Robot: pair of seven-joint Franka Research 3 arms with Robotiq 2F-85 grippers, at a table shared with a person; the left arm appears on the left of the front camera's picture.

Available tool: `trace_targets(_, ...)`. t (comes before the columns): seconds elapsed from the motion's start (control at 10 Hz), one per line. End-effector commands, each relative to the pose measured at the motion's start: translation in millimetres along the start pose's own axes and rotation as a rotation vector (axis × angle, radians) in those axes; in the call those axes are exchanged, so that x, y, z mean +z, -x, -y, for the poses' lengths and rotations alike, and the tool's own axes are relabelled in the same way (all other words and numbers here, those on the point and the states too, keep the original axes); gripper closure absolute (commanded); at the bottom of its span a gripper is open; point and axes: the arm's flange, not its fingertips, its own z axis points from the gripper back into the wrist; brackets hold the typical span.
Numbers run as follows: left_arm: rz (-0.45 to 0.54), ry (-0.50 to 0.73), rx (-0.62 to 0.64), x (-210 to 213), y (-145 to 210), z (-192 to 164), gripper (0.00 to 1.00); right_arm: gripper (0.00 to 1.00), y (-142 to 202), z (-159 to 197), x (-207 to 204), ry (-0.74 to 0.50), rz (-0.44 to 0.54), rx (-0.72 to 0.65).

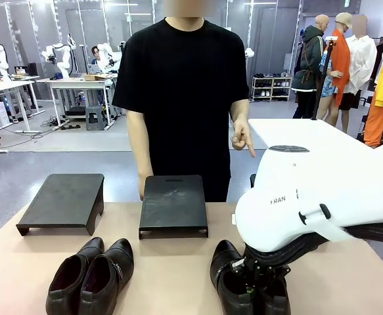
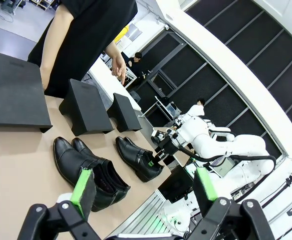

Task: Place the shoes on the stand as instructed by the person.
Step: Pick up one pair of Shoes and place it on the Shoes Stand indicated by the person.

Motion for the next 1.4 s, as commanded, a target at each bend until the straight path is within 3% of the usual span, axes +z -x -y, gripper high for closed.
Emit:
trace_targets(0.0,0.004,0.013,-0.007,2,0,1,0.00,1.00,18,15,42,0.025,0.074,-0.007)
trace_targets(0.1,0.004,0.013,-0.007,2,0,1,0.00,1.00,21,24,71,0.014,0.134,0.032)
trace_targets(0.7,0.004,0.013,-0.007,2,0,1,0.00,1.00,1,88,192,0.027,0.257,0.161)
trace_targets(1.0,0.004,0.013,-0.007,2,0,1,0.00,1.00,-34,124,209,0.069,0.312,0.147)
trace_targets(1.3,0.004,0.013,-0.007,2,0,1,0.00,1.00,-53,143,224,0.028,0.342,0.140)
